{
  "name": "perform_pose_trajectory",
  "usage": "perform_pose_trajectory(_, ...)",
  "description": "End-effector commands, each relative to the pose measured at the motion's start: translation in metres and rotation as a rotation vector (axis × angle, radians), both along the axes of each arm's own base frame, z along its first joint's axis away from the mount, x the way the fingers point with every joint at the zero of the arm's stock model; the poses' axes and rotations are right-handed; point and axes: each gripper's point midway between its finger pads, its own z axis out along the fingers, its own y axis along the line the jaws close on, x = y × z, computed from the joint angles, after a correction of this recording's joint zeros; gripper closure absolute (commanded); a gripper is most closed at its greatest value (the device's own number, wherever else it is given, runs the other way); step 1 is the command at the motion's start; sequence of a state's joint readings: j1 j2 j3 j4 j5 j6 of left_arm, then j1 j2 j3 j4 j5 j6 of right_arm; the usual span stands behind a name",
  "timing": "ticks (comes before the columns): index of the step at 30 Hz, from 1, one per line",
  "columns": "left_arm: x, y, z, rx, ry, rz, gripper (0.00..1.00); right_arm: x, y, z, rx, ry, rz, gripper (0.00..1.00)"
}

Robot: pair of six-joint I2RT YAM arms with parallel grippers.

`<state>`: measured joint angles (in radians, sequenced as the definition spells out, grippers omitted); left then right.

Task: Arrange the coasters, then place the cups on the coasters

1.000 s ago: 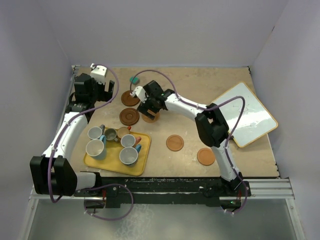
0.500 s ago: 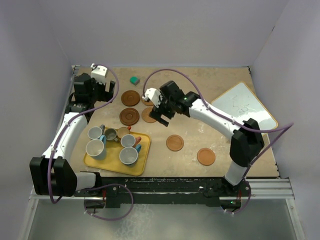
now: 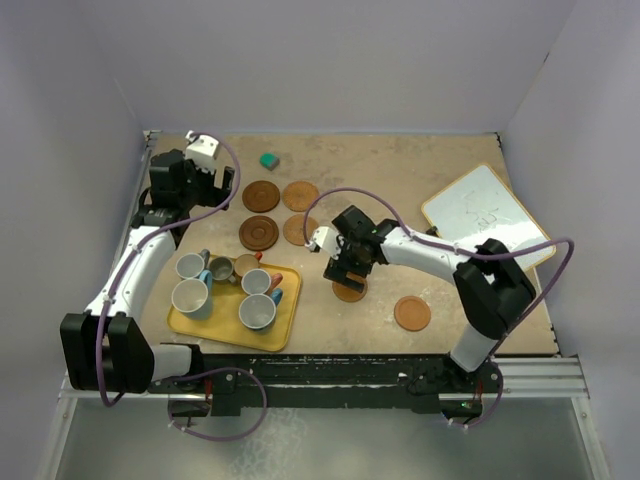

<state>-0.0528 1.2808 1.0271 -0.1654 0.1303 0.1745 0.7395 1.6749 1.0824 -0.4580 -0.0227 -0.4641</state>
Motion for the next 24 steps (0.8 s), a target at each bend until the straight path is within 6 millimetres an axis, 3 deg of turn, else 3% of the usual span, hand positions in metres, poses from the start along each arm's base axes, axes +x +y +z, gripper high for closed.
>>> perform_pose_trajectory(1, 0.003, -0.003, 0.015, -0.023, -0.063, -0.017, 0.08, 0.017, 0.007, -0.001, -0.014, -0.050, -0.014, 0.08)
perform_pose_trajectory(12, 0.003, -0.005, 0.012, -0.031, -0.057, -0.023, 0.09, 0.052, 0.000, -0.011, -0.104, -0.145, -0.088, 0.10)
perform_pose_trajectory(21, 0.001, -0.005, 0.017, -0.036, -0.073, -0.020, 0.09, 0.106, -0.002, -0.014, -0.139, -0.215, -0.202, 0.10)
perform_pose_trajectory(24, 0.001, -0.005, 0.018, -0.038, -0.075, -0.019, 0.09, 0.133, -0.004, -0.008, -0.141, -0.256, -0.248, 0.11)
